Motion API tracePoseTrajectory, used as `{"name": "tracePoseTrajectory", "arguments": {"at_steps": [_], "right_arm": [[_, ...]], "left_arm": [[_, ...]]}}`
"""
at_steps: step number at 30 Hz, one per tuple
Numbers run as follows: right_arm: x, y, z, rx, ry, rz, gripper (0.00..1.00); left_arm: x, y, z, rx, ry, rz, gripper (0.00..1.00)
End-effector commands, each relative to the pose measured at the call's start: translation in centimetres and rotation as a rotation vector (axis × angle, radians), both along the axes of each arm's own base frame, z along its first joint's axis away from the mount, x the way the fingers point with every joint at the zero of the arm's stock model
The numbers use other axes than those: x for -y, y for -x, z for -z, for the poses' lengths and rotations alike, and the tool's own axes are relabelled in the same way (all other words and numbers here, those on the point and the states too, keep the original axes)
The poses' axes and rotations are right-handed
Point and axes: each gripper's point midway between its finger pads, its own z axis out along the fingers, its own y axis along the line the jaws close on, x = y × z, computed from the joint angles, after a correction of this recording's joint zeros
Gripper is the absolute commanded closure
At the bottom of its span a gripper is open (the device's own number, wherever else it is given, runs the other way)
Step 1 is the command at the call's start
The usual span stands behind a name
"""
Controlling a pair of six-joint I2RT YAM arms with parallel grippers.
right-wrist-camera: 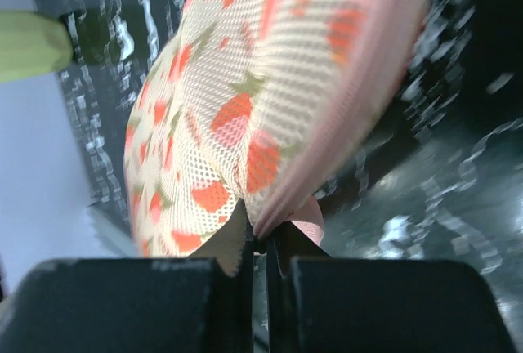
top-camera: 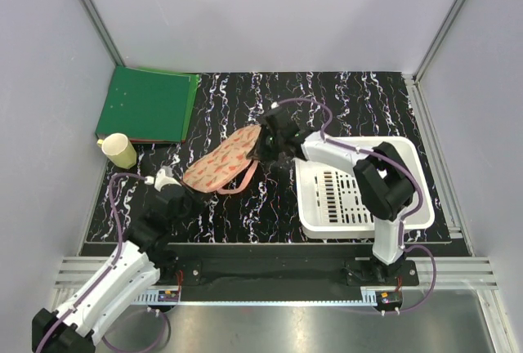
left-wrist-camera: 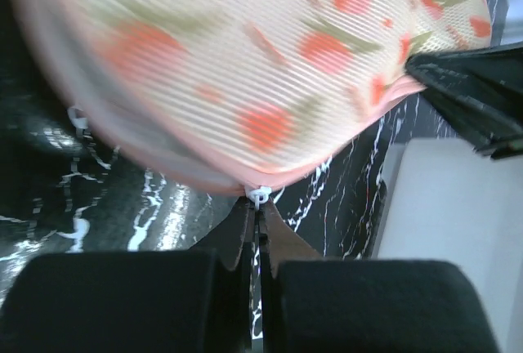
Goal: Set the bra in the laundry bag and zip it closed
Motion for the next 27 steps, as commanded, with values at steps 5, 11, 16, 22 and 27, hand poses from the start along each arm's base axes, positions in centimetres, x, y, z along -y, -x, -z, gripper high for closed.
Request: {"name": "tracePoseTrajectory", "arguments": {"at_steps": [5,11,16,22,27], "right_arm": [[0.7,-4.3,-1.5,0.195,0.167,-0.214,0.61],[-0.6,0.9,-4.0,0.081,0.082,-0.170,0.21],[-3.2,6.8,-5.1,-0.009,-0.093,-0.182,0.18],[-5.4,7.6,-5.1,-0.033,-0.213,-0.146,0.22],[-6.6,7.0,-4.0,-0.058,-0.254,-0.119,0.32]], "left_arm": [[0.8,-0.5,-0.8,0.056,0.025,0.040,1.00],[2.7,-1.7,-2.7,0.133,0.077,0.110,1.00],[3.5,-2.0,-3.1,0.135,0.082,0.141,1.00],[4.1,-1.4,-3.6,0.157,0.115,0.164,1.00],[4.4,-1.1,-4.6,0.186,0.143,0.171,1.00]]}}
